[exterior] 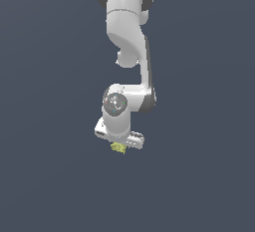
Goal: Pick up the object and move it to a goal position.
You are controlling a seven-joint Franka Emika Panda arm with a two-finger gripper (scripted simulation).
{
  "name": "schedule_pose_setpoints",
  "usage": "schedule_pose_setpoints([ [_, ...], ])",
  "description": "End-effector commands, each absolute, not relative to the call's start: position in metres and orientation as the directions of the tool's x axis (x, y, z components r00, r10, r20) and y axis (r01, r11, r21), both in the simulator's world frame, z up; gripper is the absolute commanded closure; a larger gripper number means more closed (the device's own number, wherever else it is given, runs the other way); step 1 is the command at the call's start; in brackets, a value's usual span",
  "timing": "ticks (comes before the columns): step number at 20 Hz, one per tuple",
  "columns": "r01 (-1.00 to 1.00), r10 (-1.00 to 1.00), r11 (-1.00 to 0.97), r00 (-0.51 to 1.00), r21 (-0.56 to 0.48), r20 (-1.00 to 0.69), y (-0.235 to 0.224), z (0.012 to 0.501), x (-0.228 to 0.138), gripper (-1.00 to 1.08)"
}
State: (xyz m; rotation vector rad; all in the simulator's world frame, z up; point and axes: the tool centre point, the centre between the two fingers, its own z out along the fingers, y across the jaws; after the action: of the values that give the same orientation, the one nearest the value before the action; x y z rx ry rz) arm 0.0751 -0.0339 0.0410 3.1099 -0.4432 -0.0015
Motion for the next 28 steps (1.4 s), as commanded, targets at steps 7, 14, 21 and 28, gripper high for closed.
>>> schedule_pose_setpoints([
  [7,-0.279,-0.279,-0.960,0.960,0.000,0.000,0.001,0.075,0.077,1.08],
  [14,-0.279,-0.279,-0.960,0.960,0.001,0.000,0.060,0.133,0.081,1.08],
  [21,-0.279,-0.279,-0.960,0.960,0.001,0.000,0.119,0.192,0.087,1.08],
  [28,-0.279,-0.279,-0.960,0.960,0.001,0.000,0.168,0.240,0.093,1.08],
])
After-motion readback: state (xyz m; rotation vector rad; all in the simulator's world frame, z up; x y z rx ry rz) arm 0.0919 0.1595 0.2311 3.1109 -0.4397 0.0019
